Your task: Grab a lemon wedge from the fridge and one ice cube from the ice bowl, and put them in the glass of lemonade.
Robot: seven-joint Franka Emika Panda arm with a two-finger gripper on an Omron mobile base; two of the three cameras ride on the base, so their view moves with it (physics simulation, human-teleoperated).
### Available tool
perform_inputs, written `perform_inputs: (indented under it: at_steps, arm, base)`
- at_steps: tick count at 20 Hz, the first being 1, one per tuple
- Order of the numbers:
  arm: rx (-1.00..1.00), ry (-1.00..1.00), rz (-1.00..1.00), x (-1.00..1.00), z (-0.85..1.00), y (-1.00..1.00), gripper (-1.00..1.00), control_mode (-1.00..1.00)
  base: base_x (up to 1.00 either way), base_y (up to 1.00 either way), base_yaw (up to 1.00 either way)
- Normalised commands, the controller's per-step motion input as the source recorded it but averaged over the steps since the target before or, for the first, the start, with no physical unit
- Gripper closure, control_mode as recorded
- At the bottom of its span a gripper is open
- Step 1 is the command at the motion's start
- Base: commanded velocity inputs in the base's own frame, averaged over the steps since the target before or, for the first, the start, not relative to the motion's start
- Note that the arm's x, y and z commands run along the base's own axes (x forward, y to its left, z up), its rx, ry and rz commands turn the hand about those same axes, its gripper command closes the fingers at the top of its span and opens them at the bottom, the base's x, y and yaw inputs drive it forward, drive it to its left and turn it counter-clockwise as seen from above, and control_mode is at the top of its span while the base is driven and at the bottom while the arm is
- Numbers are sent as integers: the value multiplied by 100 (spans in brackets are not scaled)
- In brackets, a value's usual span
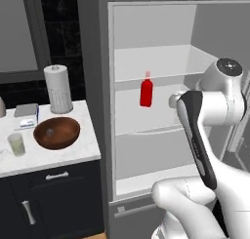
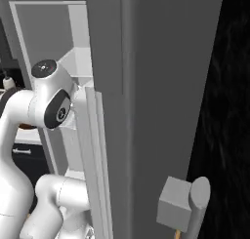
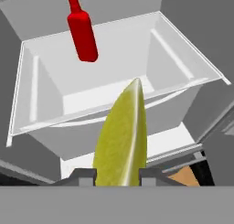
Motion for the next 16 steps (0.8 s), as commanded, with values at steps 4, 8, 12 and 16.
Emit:
perform_inputs:
  at_steps: [4,8,12,16]
  arm:
    - [0,0,0,0,0,0,100,100]
    - [0,0,0,0,0,0,100,100]
    - [0,0,0,0,0,0,100,100]
    - [0,0,0,0,0,0,100,100]
  base:
    - [-99,73,18]
    - [-41,100,22]
    - [9,100,22]
    - [50,100,15]
